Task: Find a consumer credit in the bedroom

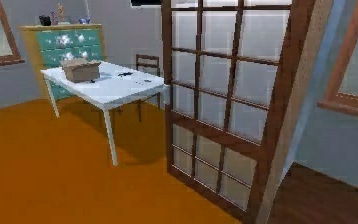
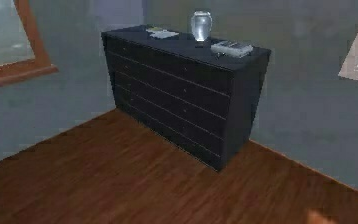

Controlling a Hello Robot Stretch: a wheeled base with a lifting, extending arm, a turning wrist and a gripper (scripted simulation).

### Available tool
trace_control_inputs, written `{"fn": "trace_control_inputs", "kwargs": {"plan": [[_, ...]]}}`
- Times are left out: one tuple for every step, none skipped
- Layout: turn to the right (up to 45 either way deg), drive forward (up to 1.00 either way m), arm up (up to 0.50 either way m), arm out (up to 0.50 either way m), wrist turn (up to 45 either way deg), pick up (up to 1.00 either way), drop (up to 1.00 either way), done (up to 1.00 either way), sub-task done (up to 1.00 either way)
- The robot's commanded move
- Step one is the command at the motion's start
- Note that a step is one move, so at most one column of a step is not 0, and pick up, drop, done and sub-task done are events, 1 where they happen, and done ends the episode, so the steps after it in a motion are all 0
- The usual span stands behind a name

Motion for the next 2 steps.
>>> {"fn": "trace_control_inputs", "kwargs": {"plan": [[-24.0, 0.0, 0.0, 0.0, 0.0, 0.0, 0.0, 0.0, 0.0], [0.0, 1.0, 0.0, 0.0, 0.0, 0.0, 0.0, 0.0, 0.0]]}}
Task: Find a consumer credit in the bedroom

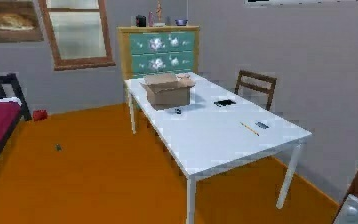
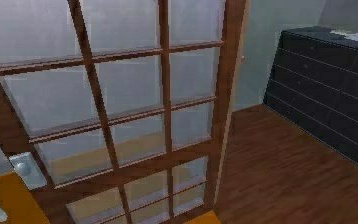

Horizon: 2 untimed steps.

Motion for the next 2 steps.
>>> {"fn": "trace_control_inputs", "kwargs": {"plan": [[-3.0, 0.0, 0.0, 0.0, 0.0, 0.0, 0.0, 0.0, 0.0], [0.0, 0.25, 0.0, 0.0, 0.0, 0.0, 0.0, 0.0, 0.0]]}}
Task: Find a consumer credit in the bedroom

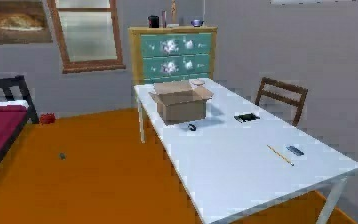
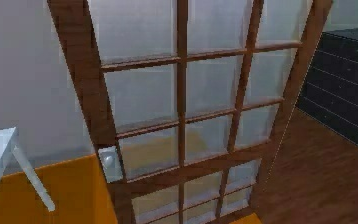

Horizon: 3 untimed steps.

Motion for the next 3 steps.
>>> {"fn": "trace_control_inputs", "kwargs": {"plan": [[33.0, 0.0, 0.0, 0.0, 0.0, 0.0, 0.0, 0.0, 0.0], [0.0, 1.0, 0.0, 0.0, 0.0, 0.0, 0.0, 0.0, 0.0], [0.0, 0.0, 0.0, 0.0, 0.0, 0.0, 0.0, 1.0, 0.0]]}}
